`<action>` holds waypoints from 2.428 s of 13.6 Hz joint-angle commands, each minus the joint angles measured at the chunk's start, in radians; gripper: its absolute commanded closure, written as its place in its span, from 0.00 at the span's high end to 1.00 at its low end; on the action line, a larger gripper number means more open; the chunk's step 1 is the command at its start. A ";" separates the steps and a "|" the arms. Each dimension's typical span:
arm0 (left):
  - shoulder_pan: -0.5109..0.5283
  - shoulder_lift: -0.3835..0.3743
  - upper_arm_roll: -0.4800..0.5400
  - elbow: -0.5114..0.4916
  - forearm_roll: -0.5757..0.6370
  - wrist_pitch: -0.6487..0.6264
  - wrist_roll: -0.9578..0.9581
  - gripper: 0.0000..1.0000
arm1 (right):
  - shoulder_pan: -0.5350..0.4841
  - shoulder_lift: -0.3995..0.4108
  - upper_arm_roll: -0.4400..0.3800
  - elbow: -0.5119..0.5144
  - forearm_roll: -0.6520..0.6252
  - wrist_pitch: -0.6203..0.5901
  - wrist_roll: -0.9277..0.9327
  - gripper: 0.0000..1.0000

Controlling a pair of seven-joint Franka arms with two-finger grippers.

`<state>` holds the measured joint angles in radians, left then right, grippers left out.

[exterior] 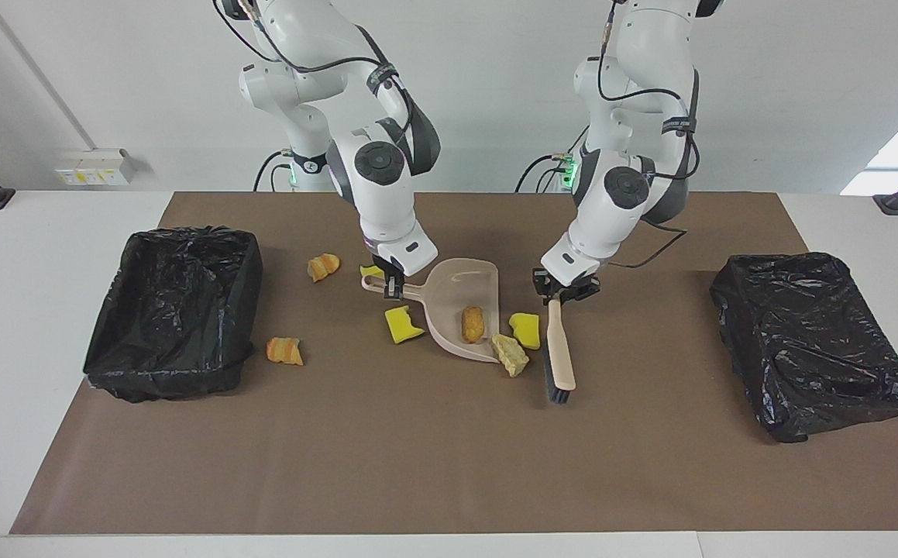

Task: Sweep and dump trash in bin
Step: 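Sweep the sponge and bread pieces into the dustpan with the left gripper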

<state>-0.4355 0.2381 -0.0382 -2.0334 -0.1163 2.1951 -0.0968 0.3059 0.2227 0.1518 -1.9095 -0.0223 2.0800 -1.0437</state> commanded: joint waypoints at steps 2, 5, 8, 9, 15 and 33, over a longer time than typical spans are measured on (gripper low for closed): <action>-0.051 -0.013 0.003 0.010 0.017 -0.130 0.012 0.00 | -0.005 -0.029 0.002 -0.008 0.002 -0.058 0.016 0.00; -0.077 -0.065 -0.002 0.002 0.004 -0.234 0.014 0.00 | -0.008 -0.039 0.002 -0.008 0.001 -0.097 0.028 0.00; -0.130 -0.103 -0.002 -0.004 -0.057 -0.313 -0.003 0.00 | -0.013 -0.037 0.002 -0.010 -0.001 -0.087 0.014 0.00; -0.152 -0.111 -0.002 -0.008 -0.071 -0.308 -0.009 0.00 | -0.010 -0.039 0.002 -0.014 -0.001 -0.083 0.011 0.00; -0.143 -0.128 -0.002 -0.008 -0.144 -0.290 0.031 0.00 | -0.022 -0.034 0.002 -0.020 -0.002 -0.006 -0.093 0.00; -0.041 -0.275 -0.002 -0.054 -0.404 -0.217 0.089 0.00 | -0.070 -0.032 0.002 -0.034 0.085 0.065 -0.246 0.00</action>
<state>-0.4426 -0.0279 -0.0415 -2.0301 -0.4842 1.9066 -0.0178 0.2540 0.2067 0.1465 -1.9267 0.0282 2.1348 -1.2324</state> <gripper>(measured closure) 0.731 0.687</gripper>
